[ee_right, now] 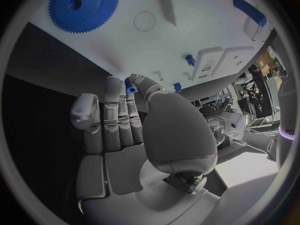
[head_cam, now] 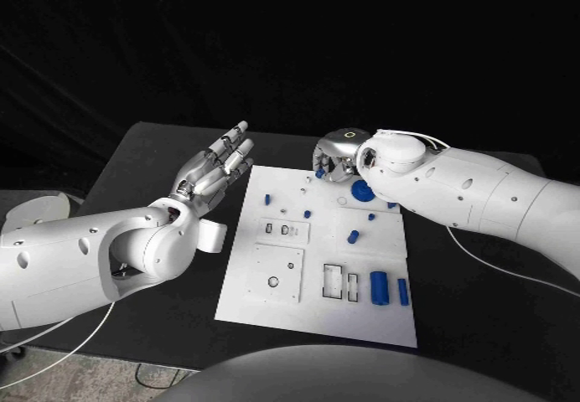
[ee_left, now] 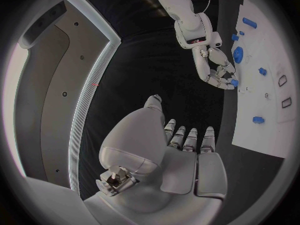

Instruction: Assemble the parts on the task board

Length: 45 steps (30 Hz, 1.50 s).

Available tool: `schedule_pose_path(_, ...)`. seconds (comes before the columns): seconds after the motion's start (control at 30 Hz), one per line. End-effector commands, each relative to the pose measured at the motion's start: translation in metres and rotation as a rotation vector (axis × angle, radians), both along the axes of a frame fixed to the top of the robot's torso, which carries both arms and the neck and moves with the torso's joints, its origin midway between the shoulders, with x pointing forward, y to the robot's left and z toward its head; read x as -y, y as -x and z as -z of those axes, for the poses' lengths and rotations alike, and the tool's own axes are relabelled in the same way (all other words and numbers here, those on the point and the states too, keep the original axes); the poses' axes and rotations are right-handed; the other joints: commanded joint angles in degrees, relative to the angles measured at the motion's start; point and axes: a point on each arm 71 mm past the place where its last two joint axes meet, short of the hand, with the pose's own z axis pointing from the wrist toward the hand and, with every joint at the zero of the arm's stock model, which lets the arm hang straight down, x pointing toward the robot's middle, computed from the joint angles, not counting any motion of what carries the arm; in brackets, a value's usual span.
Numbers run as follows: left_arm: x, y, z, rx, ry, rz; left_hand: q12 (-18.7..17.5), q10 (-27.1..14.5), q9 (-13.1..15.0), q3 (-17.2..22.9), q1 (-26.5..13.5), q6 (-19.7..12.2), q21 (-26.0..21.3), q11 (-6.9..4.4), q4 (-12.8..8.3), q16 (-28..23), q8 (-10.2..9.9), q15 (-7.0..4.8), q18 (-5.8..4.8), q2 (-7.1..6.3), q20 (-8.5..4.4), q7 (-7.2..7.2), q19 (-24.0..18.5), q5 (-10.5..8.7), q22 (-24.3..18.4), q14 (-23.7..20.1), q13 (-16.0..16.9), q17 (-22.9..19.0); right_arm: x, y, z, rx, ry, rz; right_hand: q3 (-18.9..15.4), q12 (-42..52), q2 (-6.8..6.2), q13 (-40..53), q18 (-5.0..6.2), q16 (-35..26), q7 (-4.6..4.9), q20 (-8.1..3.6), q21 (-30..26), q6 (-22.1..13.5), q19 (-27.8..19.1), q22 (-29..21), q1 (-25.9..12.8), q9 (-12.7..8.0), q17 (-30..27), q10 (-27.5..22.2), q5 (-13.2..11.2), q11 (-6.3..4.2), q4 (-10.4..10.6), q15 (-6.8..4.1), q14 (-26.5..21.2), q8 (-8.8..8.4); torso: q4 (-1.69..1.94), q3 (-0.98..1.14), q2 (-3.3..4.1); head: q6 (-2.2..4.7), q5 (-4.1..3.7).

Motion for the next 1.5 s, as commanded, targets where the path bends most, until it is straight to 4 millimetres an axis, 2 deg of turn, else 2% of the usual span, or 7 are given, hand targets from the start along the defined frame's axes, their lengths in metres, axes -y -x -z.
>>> schedule_pose_path(0.03,0.003,0.000,-0.001,0.008,0.010,0.021,0.28,0.12,0.07,0.22,0.69,0.03,-0.33,0.42,-0.05,-0.21,0.23,0.31,0.91,-0.09,0.23,0.42,0.01,0.25,-0.07,-0.05,0.05,-0.09,-0.002,0.000,0.000,-0.004,-0.008,0.000,0.37,-0.49,-0.23,-0.07,-0.71,-0.27,0.63,-0.11,-0.31,0.21,-0.44,0.00,-0.27,5.14,-0.05,-0.38,0.14,-0.15,0.02,-0.01,-0.56,-0.23,-0.03,0.02,-0.08,0.00,-0.10)
schedule_pose_path(0.4,0.004,0.000,-0.001,-0.004,0.014,0.022,0.32,0.10,0.06,0.23,0.81,-0.05,-0.34,0.68,-0.07,-0.21,0.21,0.47,0.90,-0.07,0.35,0.24,0.01,0.37,-0.07,-0.05,0.05,-0.09,-0.006,0.003,-0.001,-0.005,-0.034,-0.008,0.40,-0.55,-0.23,-0.09,-0.76,-0.12,0.65,-0.11,-0.17,0.17,-0.30,0.20,-0.28,5.14,0.19,-0.40,0.12,-0.12,0.04,-0.01,-0.48,-0.29,0.02,0.00,-0.07,0.00,-0.52)
schedule_pose_path(0.77,0.004,0.000,0.000,-0.009,0.014,0.024,0.35,0.09,0.06,0.24,0.88,-0.07,-0.31,0.81,-0.08,-0.21,0.20,0.58,0.90,-0.07,0.42,0.12,0.03,0.42,-0.06,-0.05,0.05,-0.09,-0.015,0.004,0.003,-0.021,-0.040,-0.014,0.51,-0.76,-0.25,-0.14,-0.78,0.05,0.72,-0.10,-0.10,0.03,-0.20,0.37,-0.33,5.11,0.45,-0.47,0.08,-0.01,0.11,-0.01,-0.34,-0.48,-0.02,-0.03,-0.08,0.00,-0.26)
schedule_pose_path(0.93,0.005,0.001,0.000,-0.011,0.015,0.027,0.36,0.09,0.06,0.24,0.89,-0.06,-0.31,0.83,-0.08,-0.21,0.21,0.61,0.90,-0.07,0.43,0.11,0.04,0.43,-0.05,-0.05,0.05,-0.09,-0.017,0.004,0.005,-0.027,-0.037,-0.015,0.56,-0.86,-0.27,-0.17,-0.76,0.00,0.75,-0.09,-0.16,-0.03,-0.25,0.31,-0.33,5.09,0.37,-0.50,0.05,0.01,0.11,-0.01,-0.37,-0.57,0.15,-0.06,-0.12,0.00,-0.27)
schedule_pose_path(1.23,0.005,0.000,0.000,-0.018,0.018,0.028,0.41,0.08,0.05,0.25,0.98,-0.09,-0.28,0.95,-0.08,-0.21,0.20,0.82,0.90,-0.04,0.57,0.18,0.06,0.50,-0.03,-0.05,0.05,-0.09,-0.020,0.004,0.012,-0.050,-0.013,-0.006,0.93,-1.56,-0.47,-0.32,-0.58,-0.41,0.99,-0.01,-0.92,-0.51,-0.91,-0.37,-0.16,4.97,-0.01,-0.83,-0.47,0.23,0.02,0.08,-0.87,-1.23,-0.01,-0.06,-0.12,0.00,-0.18)
schedule_pose_path(1.33,0.006,0.000,0.001,-0.023,0.021,0.029,0.43,0.06,0.05,0.26,1.01,-0.10,-0.28,0.96,-0.08,-0.21,0.20,0.94,0.90,0.00,0.65,0.34,0.07,0.53,-0.03,-0.05,0.05,-0.09,-0.020,0.004,0.014,-0.056,-0.001,0.000,1.11,-2.15,-0.60,-0.45,-0.45,-0.62,1.15,0.05,-1.51,-1.07,-1.45,-0.88,-0.26,4.82,-0.03,-1.36,-1.02,0.43,0.11,0.17,-1.28,-1.81,0.01,-0.08,-0.11,0.00,-0.30)
schedule_pose_path(1.5,0.006,0.000,0.001,-0.027,0.022,0.031,0.51,0.05,0.07,0.29,1.12,0.00,-0.25,0.94,-0.10,-0.21,0.22,1.16,0.91,0.07,0.83,0.89,0.09,0.62,-0.01,-0.05,0.06,-0.09,-0.019,0.003,0.018,-0.064,0.013,0.018,1.76,-4.47,-1.40,-0.94,0.13,-1.49,1.51,0.34,-4.23,-5.29,-4.07,-3.31,-0.32,3.71,-0.18,-5.08,-1.96,1.51,0.09,0.55,-3.09,-4.90,0.06,-0.03,-0.16,0.00,-0.26)
